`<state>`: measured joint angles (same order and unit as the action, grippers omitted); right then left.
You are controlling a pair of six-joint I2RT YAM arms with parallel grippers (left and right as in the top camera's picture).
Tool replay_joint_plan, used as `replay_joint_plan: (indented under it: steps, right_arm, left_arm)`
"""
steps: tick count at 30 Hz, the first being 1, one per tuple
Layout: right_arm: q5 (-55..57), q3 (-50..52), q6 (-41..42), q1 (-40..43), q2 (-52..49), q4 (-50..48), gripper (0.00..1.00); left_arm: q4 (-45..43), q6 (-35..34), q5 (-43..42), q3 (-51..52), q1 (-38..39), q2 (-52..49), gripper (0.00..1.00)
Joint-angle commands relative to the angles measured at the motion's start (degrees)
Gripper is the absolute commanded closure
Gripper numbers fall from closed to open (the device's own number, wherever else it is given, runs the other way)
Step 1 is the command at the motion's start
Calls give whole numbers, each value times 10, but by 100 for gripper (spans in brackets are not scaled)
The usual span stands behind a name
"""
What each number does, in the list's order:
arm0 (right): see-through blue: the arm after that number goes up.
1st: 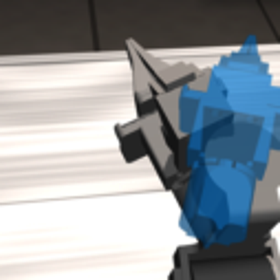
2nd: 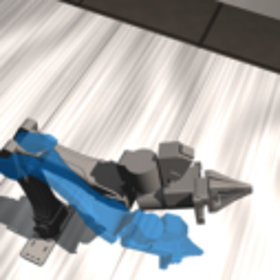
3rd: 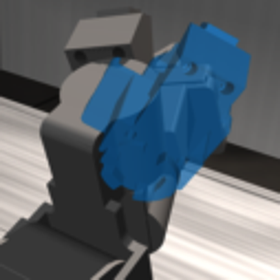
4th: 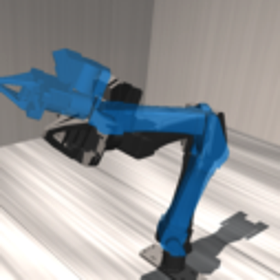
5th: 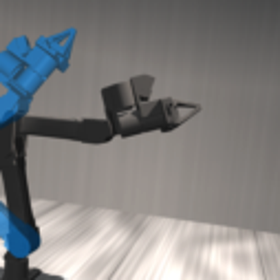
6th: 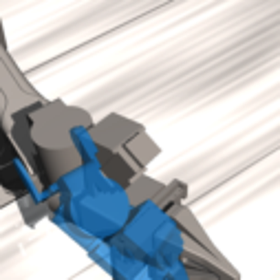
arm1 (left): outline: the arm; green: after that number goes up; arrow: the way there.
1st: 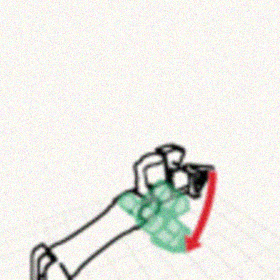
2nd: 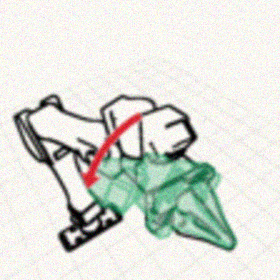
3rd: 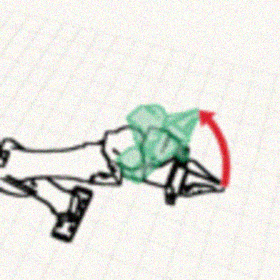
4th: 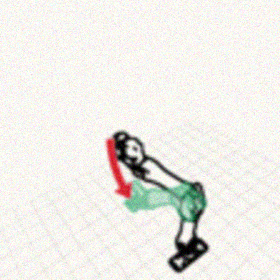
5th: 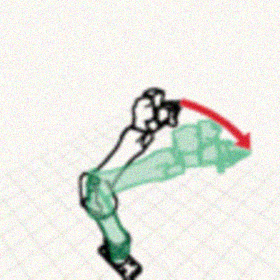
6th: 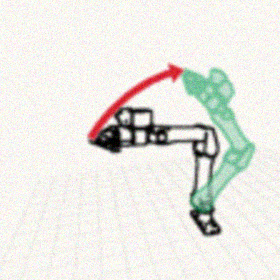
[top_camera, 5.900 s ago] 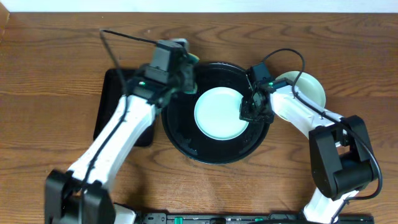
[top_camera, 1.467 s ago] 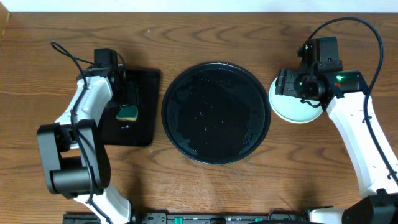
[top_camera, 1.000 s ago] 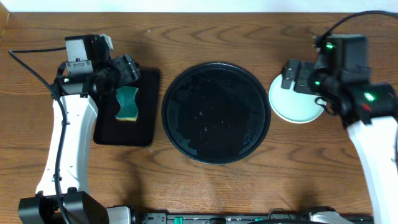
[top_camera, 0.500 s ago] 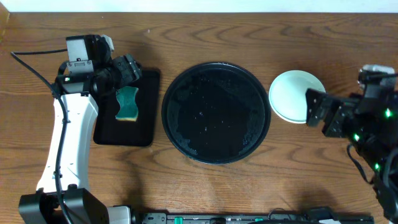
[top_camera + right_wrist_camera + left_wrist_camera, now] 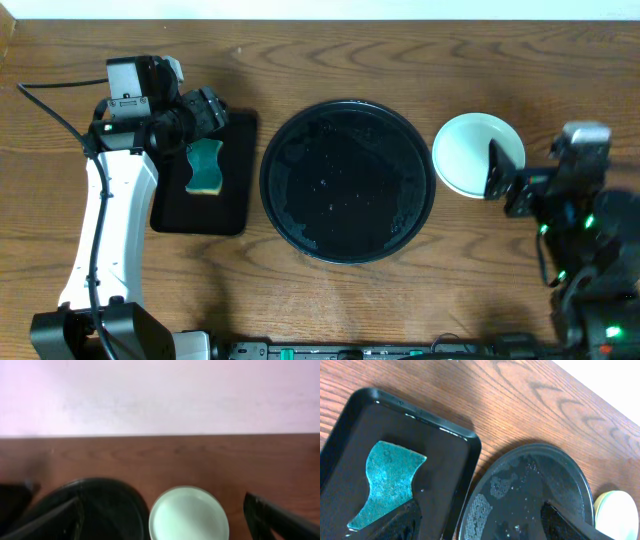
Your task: Clean dirty plates on tray and stack at the side
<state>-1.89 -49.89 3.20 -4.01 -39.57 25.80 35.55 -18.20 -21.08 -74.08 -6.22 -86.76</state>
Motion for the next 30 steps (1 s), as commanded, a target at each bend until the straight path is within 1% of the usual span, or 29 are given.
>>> replay_joint_plan:
  steps: [1, 3, 5, 9, 12, 14, 17, 30]
  right_arm:
    - [-27, 143, -35, 8, 103, -96, 1]
    - [-27, 229, -35, 14, 166, -157, 1]
    - [-27, 302, -35, 20, 226, -193, 1]
    - [-27, 405, -30, 26, 330, -207, 1]
    - [-27, 447, -30, 26, 375, -207, 1]
    - [-27, 468, -30, 26, 394, -208, 1]
    - [-27, 495, -27, 25, 393, -219, 1]
    - [-27, 496, -24, 25, 392, -219, 1]
  left_arm:
    - [0, -1, -3, -3, -2, -1, 23]
    - [0, -1, -3, -3, -2, -1, 23]
    - [0, -1, -3, -3, -2, -1, 23]
    - [0, -1, -3, -3, -2, -1, 23]
    - [0, -1, -3, -3, -2, -1, 23]
    - [0, -1, -3, -3, -2, -1, 23]
    - [0, -1, -3, -3, -2, -1, 23]
    - [0, -1, -3, -3, -2, -1, 23]
